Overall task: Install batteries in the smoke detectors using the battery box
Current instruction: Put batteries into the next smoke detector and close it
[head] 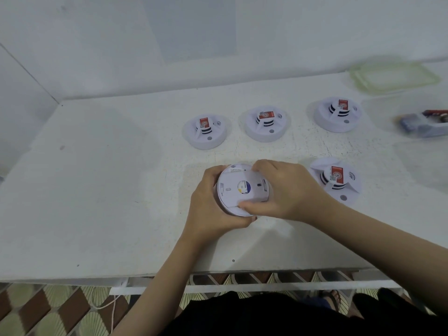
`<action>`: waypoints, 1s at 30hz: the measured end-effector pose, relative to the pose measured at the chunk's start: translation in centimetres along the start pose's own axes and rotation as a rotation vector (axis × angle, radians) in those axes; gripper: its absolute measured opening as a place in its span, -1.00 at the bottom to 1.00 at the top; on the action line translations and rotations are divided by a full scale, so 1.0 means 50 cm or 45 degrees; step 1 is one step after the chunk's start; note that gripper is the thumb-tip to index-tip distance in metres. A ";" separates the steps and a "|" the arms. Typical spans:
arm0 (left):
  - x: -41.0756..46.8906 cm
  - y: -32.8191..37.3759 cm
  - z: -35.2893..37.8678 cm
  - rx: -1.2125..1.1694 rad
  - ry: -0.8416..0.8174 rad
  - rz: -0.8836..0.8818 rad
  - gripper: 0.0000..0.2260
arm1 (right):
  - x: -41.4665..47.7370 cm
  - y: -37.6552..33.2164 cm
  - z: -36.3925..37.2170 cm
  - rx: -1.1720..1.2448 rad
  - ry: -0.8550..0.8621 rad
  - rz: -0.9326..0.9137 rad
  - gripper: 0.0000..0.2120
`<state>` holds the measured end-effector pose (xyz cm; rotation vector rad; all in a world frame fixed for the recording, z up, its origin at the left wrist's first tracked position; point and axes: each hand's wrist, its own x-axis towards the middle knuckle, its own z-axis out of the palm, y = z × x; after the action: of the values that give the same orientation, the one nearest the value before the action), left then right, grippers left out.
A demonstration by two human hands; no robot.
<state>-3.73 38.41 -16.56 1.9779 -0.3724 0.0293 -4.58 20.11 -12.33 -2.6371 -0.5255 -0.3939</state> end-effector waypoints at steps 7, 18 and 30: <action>0.002 -0.002 0.002 0.027 0.024 0.037 -0.24 | -0.005 0.001 0.013 0.089 -0.032 0.082 -0.43; 0.006 0.004 0.005 0.056 0.148 0.213 -0.14 | 0.007 -0.044 0.007 0.650 -0.138 0.417 -0.01; 0.003 0.005 -0.012 -0.126 -0.088 0.021 -0.08 | 0.009 -0.030 0.004 2.077 -0.138 0.840 -0.30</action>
<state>-3.57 38.80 -16.07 1.8817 -0.4269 -0.0466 -4.73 21.59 -11.84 -1.0861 0.0895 0.3182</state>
